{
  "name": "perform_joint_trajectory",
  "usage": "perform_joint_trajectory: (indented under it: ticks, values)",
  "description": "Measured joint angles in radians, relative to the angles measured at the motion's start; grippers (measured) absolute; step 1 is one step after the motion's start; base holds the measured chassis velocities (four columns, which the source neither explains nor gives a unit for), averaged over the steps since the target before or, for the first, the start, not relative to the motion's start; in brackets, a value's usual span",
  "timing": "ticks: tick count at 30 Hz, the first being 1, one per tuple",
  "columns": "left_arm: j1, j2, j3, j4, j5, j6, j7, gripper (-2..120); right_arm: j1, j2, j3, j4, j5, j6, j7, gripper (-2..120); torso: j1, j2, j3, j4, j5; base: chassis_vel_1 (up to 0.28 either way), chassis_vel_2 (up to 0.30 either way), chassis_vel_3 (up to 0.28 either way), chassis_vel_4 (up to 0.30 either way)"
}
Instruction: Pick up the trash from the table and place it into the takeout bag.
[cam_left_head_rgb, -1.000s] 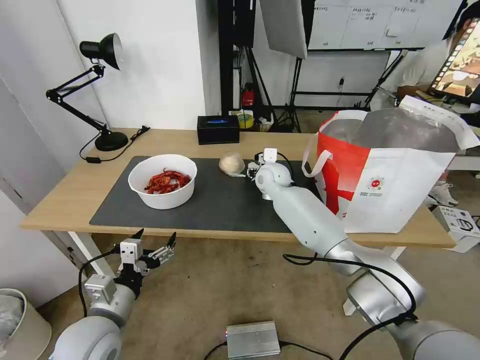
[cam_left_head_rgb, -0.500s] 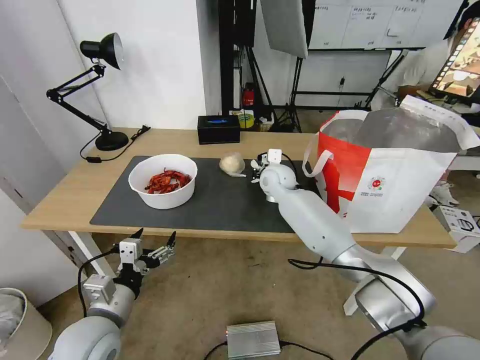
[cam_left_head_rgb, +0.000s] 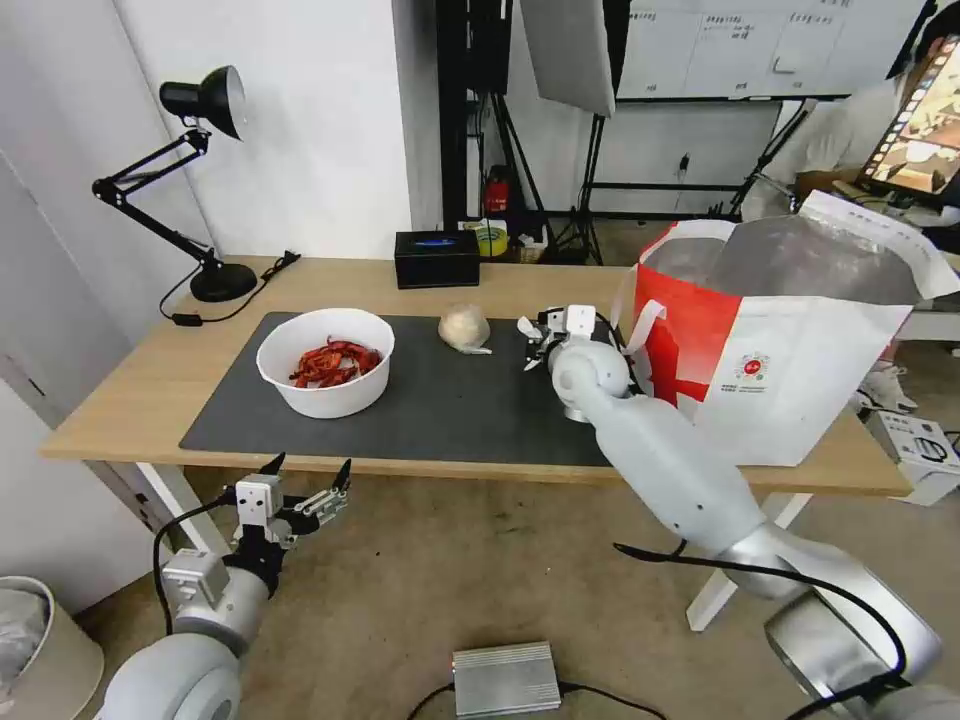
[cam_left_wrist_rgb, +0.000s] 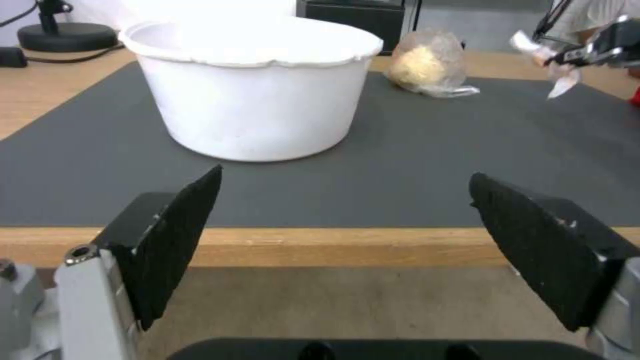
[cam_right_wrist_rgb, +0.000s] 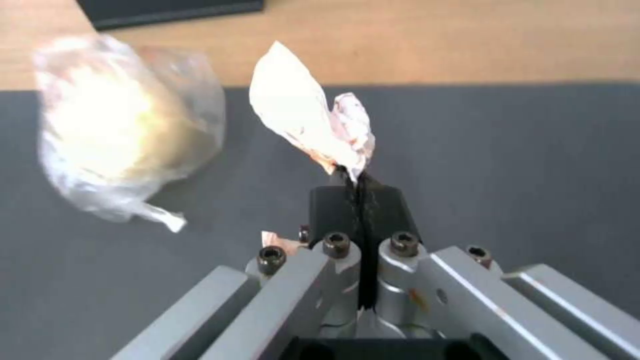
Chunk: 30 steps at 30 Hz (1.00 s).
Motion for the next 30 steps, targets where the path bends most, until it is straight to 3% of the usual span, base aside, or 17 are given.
perform_joint_trajectory:
  ticks: [14,21,30]
  values:
    - [0.026,-0.013,-0.016,-0.017,0.004,0.003,-0.002,100,-0.126,-0.115,0.030,0.274,-0.118,0.143,-0.083,0,0.000,0.000,0.000,0.0000,-0.0001,0.000,0.000,0.000,0.000]
    - [0.019,-0.019,-0.012,-0.014,0.004,0.003,-0.006,100,-0.161,-0.141,0.059,0.325,-0.270,0.247,-0.149,0,0.000,0.000,0.000,0.0000,-0.0001,0.000,0.000,0.000,0.000]
    - [0.017,-0.020,-0.011,-0.018,0.004,0.003,-0.025,100,-0.194,-0.156,0.106,0.370,-0.419,0.405,-0.154,0,0.000,0.000,0.000,0.0000,-0.0001,0.000,0.000,0.000,0.000]
